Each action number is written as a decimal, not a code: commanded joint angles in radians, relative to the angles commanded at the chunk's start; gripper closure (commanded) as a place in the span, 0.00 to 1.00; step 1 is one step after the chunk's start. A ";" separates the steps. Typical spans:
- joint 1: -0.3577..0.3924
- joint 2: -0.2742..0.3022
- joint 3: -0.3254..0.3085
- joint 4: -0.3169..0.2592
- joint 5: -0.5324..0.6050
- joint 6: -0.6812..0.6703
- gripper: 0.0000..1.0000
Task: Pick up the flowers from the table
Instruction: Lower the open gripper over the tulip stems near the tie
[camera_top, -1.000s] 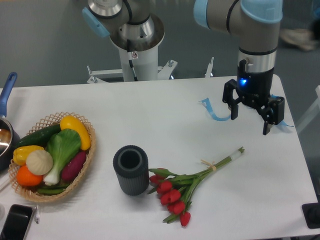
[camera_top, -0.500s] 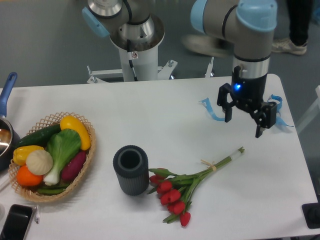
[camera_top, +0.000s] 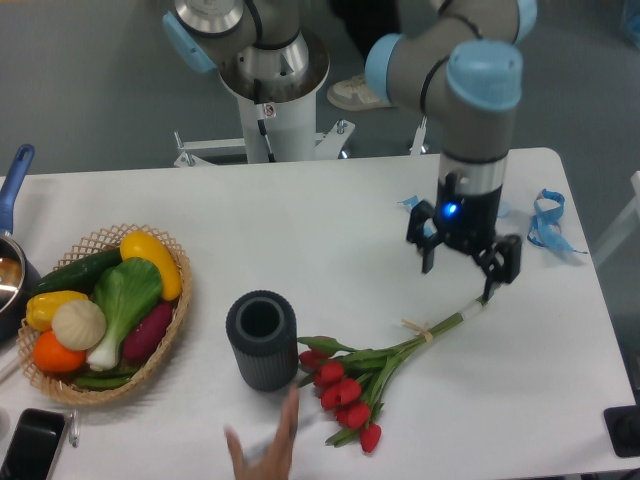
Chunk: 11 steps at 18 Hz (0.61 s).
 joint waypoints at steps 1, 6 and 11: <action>-0.003 -0.017 0.003 0.002 0.000 0.000 0.00; -0.015 -0.064 0.009 0.038 0.000 0.005 0.00; -0.025 -0.141 0.014 0.044 0.000 0.005 0.00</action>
